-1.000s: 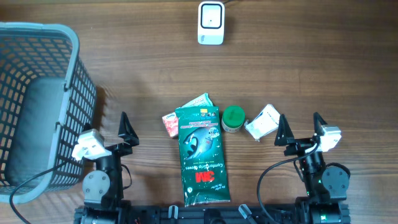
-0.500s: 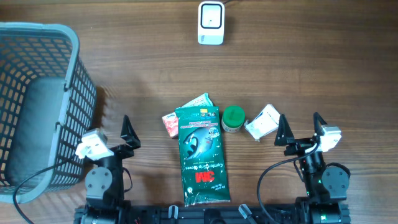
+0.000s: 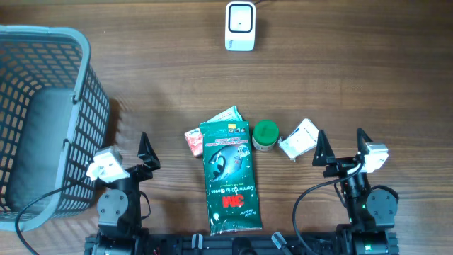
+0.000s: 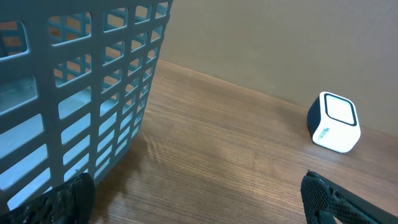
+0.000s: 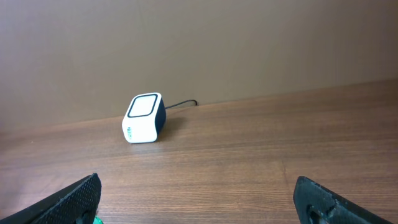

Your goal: Scan the item barcode

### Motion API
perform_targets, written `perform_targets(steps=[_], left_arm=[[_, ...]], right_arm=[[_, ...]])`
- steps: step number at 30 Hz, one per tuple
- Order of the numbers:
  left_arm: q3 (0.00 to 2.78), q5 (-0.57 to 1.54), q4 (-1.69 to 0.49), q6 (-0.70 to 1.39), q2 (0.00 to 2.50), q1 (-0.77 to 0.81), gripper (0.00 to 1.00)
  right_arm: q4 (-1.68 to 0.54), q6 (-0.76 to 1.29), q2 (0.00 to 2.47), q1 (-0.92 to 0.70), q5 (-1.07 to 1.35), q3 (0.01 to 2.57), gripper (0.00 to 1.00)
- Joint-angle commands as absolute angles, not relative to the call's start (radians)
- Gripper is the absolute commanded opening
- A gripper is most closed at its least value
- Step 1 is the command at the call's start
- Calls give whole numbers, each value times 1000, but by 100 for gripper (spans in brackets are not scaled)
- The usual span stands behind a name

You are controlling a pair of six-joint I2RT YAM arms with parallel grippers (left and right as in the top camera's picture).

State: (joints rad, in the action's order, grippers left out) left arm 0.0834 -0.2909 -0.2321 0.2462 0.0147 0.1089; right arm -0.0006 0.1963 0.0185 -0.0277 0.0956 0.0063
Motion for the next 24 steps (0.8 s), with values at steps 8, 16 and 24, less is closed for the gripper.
perform_targets(steps=[8,16,24], left_arm=[[76,-304,-230,251,7,102,100],[76,-304,-230,251,7,102,100],[76,-304,-230,251,7,102,100]], right_arm=[[3,186,14,-29,89,5,100],[3,186,14,-29,88,5,100],[37,673,14,-29,458,6,100]])
